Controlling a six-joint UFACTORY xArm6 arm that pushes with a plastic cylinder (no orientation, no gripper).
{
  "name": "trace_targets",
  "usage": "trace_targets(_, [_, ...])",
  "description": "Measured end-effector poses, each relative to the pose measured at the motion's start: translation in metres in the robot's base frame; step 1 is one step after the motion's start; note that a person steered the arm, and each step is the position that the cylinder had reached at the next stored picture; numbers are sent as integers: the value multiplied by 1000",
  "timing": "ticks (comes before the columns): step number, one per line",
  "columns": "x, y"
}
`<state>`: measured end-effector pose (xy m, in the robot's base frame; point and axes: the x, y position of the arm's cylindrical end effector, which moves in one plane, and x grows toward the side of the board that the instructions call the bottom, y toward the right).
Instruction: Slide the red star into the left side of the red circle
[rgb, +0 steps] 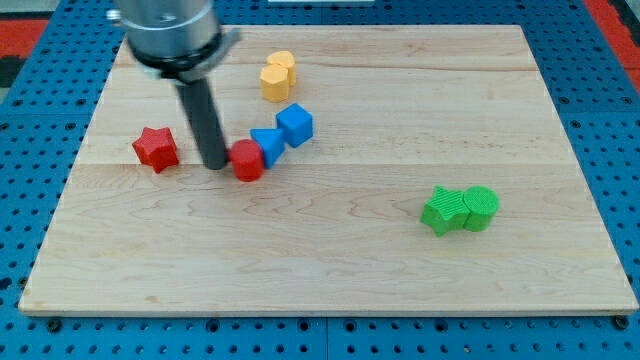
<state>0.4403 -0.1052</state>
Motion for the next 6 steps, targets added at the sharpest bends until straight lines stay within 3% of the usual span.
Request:
trace_targets(1, [1,-9])
trace_targets(2, [34,-16])
trace_targets(3, [42,-77])
trace_targets(4, [12,-131])
trace_targets(5, [-33,-111])
trace_targets(6, [-35,-9])
